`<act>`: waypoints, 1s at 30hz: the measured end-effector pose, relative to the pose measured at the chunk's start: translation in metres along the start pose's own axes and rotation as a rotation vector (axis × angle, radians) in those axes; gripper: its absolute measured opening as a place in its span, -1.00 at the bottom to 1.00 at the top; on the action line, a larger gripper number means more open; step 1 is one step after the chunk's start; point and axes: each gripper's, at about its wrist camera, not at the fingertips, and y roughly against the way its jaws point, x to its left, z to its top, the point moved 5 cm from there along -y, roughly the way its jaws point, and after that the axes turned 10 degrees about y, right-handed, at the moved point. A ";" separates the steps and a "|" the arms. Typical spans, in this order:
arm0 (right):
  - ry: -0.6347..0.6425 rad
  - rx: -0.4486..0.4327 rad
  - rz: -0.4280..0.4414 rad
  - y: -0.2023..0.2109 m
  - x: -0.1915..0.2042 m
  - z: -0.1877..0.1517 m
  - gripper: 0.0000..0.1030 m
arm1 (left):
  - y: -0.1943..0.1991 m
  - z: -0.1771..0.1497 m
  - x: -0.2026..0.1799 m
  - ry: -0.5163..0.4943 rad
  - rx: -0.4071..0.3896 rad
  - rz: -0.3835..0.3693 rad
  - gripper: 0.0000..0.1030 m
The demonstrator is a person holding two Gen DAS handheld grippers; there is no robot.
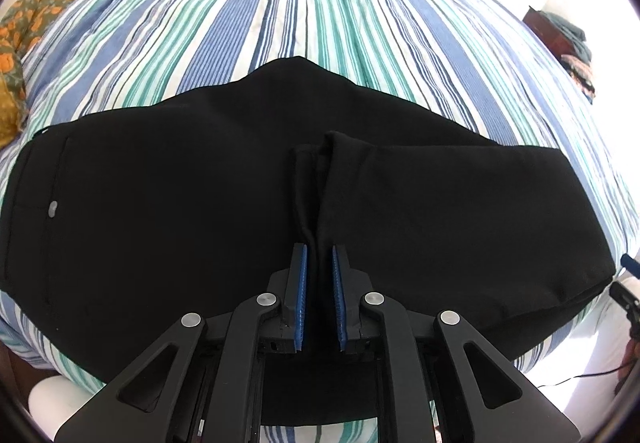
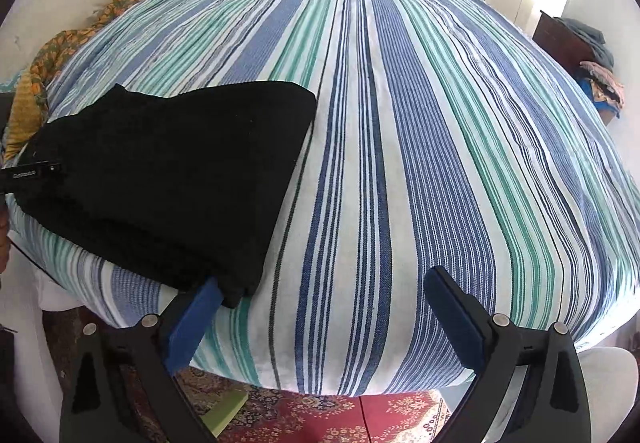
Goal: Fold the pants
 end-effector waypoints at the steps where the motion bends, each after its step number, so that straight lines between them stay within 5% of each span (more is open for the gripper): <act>1: -0.002 -0.018 0.015 0.010 -0.001 0.001 0.91 | 0.000 -0.001 0.000 -0.003 -0.002 -0.001 -0.71; 8: -0.067 -0.300 0.273 0.075 0.002 0.064 0.92 | -0.001 -0.010 0.003 0.007 -0.024 0.005 -0.54; 11: -0.033 -0.346 0.403 0.066 0.026 0.094 0.92 | -0.001 -0.012 0.004 0.017 -0.028 0.002 -0.38; 13: -0.001 -0.316 0.462 0.042 0.045 0.098 0.92 | 0.000 -0.015 0.005 0.018 -0.035 0.002 -0.10; 15: 0.001 -0.184 0.463 -0.002 0.056 0.084 0.92 | 0.002 -0.019 0.004 0.017 -0.039 -0.001 0.19; 17: -0.019 0.045 0.407 -0.057 0.059 0.057 0.92 | 0.008 -0.022 0.002 0.018 -0.048 0.017 0.45; 22: -0.012 -0.042 0.396 -0.027 0.057 0.060 0.91 | 0.046 -0.033 0.004 0.083 -0.135 -0.029 0.71; 25: -0.027 -0.207 0.377 0.016 0.046 0.068 0.91 | 0.065 -0.040 0.012 0.138 -0.206 -0.055 0.76; 30: -0.117 -0.324 0.314 0.044 0.025 0.054 0.99 | 0.072 -0.045 0.019 0.142 -0.254 0.004 0.76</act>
